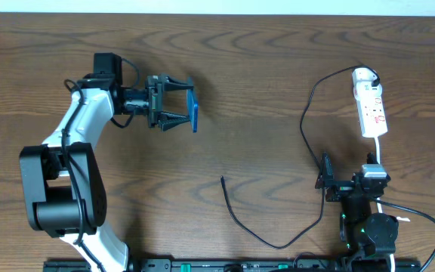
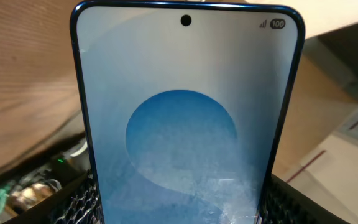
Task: Plug charger to phone and switch on socket
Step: 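Lift the phone with the left gripper and tilt it upright, then hold the phone upright in the left gripper above the table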
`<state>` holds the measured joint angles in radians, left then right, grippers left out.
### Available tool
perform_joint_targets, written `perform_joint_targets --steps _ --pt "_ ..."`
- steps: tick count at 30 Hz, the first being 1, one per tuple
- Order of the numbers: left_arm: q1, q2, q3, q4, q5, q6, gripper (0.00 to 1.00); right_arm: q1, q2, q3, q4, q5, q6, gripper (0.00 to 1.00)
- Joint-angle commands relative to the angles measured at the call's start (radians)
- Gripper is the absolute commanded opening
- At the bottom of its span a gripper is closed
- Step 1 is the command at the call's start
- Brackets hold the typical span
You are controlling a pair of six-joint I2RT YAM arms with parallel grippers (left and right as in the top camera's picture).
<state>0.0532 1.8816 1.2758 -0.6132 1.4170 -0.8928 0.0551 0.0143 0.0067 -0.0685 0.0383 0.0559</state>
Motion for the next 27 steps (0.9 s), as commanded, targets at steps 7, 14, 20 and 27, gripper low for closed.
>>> perform_joint_targets --steps 7,14,20,27 --pt "0.034 -0.038 0.036 0.002 0.101 -0.116 0.07 0.005 -0.008 -0.001 -0.003 0.008 -0.009 0.99" --pt "0.034 -0.038 0.036 0.002 0.101 -0.135 0.08 0.005 -0.008 -0.001 -0.003 0.008 -0.009 0.99" --pt "0.034 -0.038 0.036 0.002 0.101 -0.187 0.08 0.005 -0.008 -0.001 -0.003 0.008 -0.009 0.99" --pt "0.034 -0.038 0.036 0.002 0.09 -0.187 0.07 0.005 -0.008 -0.001 -0.003 0.008 -0.009 0.99"
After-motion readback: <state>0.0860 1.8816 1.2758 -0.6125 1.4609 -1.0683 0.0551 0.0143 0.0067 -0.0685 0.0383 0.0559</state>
